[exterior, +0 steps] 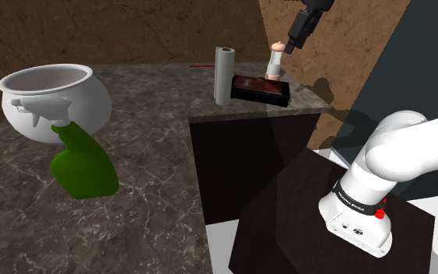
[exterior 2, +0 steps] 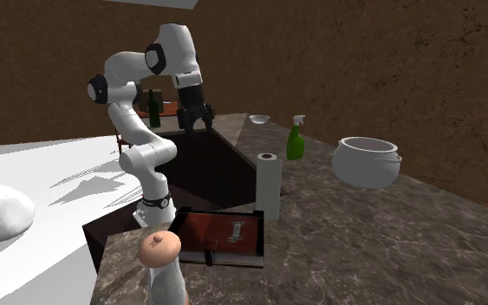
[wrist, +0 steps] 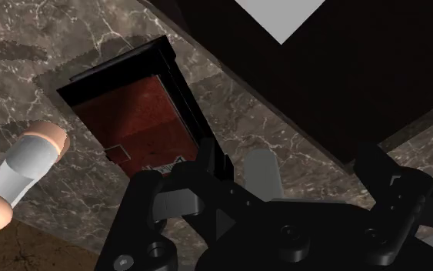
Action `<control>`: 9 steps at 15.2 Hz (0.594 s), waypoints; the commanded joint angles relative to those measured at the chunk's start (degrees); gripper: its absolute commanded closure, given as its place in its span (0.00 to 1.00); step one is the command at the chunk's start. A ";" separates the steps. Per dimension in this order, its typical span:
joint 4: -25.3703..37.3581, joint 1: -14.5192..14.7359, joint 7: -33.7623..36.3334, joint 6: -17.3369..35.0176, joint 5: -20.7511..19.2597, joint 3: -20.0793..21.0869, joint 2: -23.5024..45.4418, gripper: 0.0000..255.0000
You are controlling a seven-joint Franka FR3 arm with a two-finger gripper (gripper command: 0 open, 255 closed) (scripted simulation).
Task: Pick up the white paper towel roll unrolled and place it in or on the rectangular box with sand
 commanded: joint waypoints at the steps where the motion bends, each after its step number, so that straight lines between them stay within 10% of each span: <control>1: 0.00 0.00 0.00 0.00 0.00 0.00 0.00 0.00; 9: 13.15 0.99 1.65 4.05 -1.27 3.45 19.84 0.00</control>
